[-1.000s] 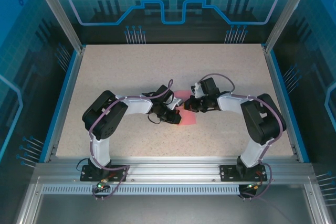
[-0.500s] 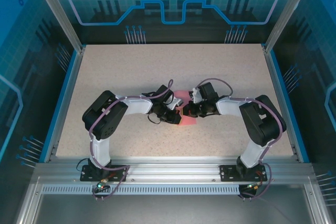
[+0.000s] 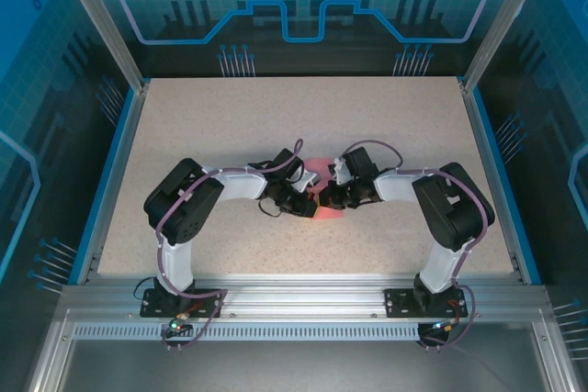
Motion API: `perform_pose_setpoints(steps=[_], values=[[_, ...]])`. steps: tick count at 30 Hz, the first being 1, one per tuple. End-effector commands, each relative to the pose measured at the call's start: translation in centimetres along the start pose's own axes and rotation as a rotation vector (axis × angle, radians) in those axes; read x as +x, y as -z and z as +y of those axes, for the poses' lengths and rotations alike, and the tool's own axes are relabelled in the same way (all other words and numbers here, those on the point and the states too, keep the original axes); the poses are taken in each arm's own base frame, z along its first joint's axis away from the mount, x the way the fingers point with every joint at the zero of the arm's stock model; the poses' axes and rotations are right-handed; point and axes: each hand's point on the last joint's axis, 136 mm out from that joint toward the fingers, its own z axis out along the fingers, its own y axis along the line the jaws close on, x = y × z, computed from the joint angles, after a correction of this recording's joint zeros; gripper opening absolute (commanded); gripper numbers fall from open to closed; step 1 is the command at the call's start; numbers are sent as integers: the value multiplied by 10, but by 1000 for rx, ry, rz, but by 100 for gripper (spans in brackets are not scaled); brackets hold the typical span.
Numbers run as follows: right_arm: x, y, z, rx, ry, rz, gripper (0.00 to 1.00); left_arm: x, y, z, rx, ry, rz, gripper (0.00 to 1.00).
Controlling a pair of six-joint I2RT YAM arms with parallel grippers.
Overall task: Fold a paper plane with a square sheet of paper (fold left side to right side)
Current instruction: Fold the triangle a second time at the center of the table.
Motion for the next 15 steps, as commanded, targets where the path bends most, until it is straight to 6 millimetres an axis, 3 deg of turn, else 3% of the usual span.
perform_pose_setpoints(steps=[1,7,15], values=[[8,-5,-17,97,23,39,0,26,-9,21,-75,40,68,0],[6,-3,-31,139,27,37,0,29,-12,23,-74,43,76,0],[-14,7,-30,115,21,-11,0,31,-14,26,-74,49,83,0]])
